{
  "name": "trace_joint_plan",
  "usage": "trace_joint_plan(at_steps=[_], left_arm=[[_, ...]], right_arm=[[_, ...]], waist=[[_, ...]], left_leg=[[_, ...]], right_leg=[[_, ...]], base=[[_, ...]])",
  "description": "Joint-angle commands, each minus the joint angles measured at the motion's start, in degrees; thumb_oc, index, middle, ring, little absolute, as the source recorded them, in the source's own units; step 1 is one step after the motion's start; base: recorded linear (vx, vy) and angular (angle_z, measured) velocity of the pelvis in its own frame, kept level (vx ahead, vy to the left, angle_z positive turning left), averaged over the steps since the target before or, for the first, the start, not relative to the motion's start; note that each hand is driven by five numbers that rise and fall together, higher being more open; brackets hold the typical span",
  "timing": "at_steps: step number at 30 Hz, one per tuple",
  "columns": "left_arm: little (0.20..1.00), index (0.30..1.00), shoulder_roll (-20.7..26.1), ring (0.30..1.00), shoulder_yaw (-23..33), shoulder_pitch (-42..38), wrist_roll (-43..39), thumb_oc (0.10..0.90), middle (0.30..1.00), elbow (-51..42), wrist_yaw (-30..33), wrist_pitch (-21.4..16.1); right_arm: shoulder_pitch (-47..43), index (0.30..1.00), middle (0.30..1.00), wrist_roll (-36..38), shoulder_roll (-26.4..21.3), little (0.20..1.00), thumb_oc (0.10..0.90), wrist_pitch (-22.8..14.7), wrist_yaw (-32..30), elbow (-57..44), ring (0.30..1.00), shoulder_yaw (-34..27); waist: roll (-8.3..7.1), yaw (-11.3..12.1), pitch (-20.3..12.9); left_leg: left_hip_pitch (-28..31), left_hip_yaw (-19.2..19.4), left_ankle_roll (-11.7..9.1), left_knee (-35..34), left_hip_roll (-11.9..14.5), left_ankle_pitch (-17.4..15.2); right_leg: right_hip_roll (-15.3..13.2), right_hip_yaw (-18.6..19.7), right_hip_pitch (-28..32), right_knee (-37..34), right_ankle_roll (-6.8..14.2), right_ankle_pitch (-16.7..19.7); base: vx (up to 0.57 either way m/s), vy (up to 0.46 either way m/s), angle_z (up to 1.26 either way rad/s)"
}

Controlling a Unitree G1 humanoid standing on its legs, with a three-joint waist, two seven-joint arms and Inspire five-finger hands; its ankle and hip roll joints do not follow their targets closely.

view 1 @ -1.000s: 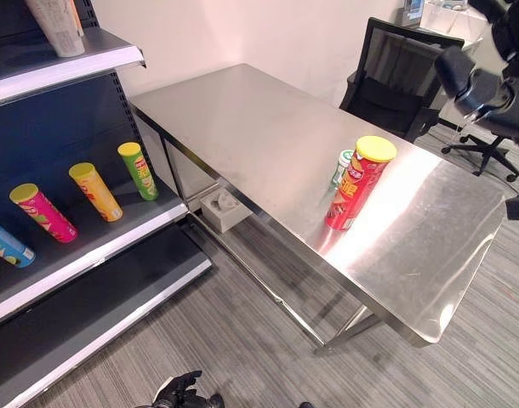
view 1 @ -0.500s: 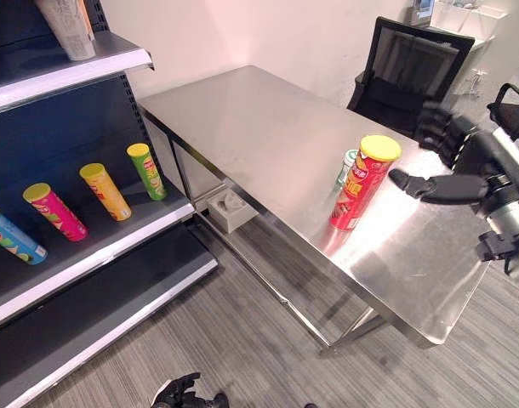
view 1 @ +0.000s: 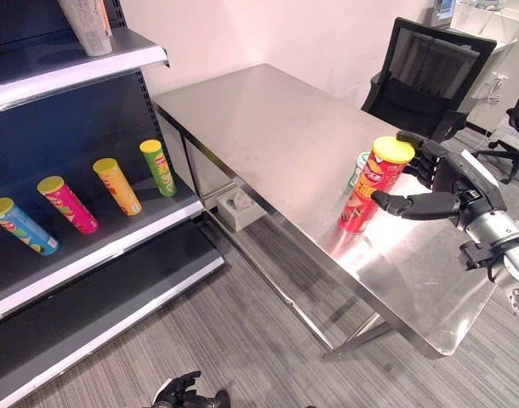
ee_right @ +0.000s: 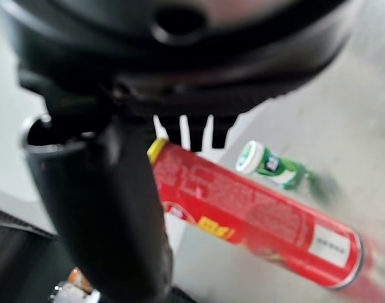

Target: Put the goods on the table back onto the shelves and tidy them up.

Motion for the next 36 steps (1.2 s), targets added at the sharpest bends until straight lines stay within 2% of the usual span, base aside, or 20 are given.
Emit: trace_joint_plan(at_steps=[1, 13, 24, 29, 36], left_arm=[[0.9, 0.9, 2.0, 0.9, -3.1, -2.9, -0.6, 0.8, 0.9, 0.4, -0.3, -2.4], [0.9, 0.9, 2.8, 0.9, -2.7, -2.6, -1.5, 0.8, 0.9, 0.0, 0.5, -2.1], [0.9, 0.9, 3.8, 0.9, -4.7, -2.2, -2.5, 0.8, 0.9, -0.2, -0.4, -1.7], [0.9, 0.9, 4.1, 0.9, -5.0, -2.4, -2.5, 0.8, 0.9, 0.4, -0.3, -1.8], [0.9, 0.9, 4.2, 0.9, -5.3, -2.3, -2.8, 0.8, 0.9, 0.5, -0.2, -1.9]], right_arm=[[-11.8, 0.9, 0.9, 0.1, -0.6, 0.9, 0.8, -5.0, -4.0, 1.5, 0.9, -2.1], [-15.0, 0.9, 0.9, 3.4, 1.8, 0.9, 0.8, -7.1, -7.3, 2.2, 0.9, -4.3], [-25.0, 0.9, 0.9, 9.2, -4.8, 0.9, 0.8, -2.1, -1.3, 10.1, 0.9, 11.5], [-28.9, 0.9, 0.9, 9.3, -7.0, 0.9, 0.8, -1.4, -0.6, 12.3, 0.9, 16.0], [-31.5, 0.9, 0.9, 7.2, -9.7, 0.9, 0.8, -1.3, -1.1, 13.5, 0.9, 18.8]], waist=[[-1.41, 2.7, -1.5], [-1.65, 3.5, -1.7], [-2.68, 4.0, -1.5], [-2.92, 4.0, -1.4], [-3.14, 3.8, -1.4]], left_leg=[[2.6, 1.3, -2.8, 0.3, 2.7, -6.4], [2.7, 0.8, -2.8, 0.3, 2.6, -6.7], [2.9, 0.9, -3.3, 0.3, 2.9, -6.4], [2.7, 0.8, -3.4, 0.3, 3.0, -6.3], [2.6, 0.7, -3.4, 0.3, 3.0, -6.3]], right_leg=[[-4.4, -0.4, 0.7, 0.4, 4.9, -0.8], [-4.4, -0.7, 0.9, 0.4, 4.9, -1.0], [-4.2, -0.7, 0.9, 0.4, 4.8, -1.1], [-4.1, -0.8, 0.9, 0.4, 4.9, -1.0], [-4.2, -0.9, 0.8, 0.4, 4.9, -0.9]], base=[[0.01, 0.012, 0.04], [0.0, 0.0, 0.0], [0.0, 0.0, 0.0], [0.0, 0.0, 0.0], [0.0, 0.0, 0.0]])
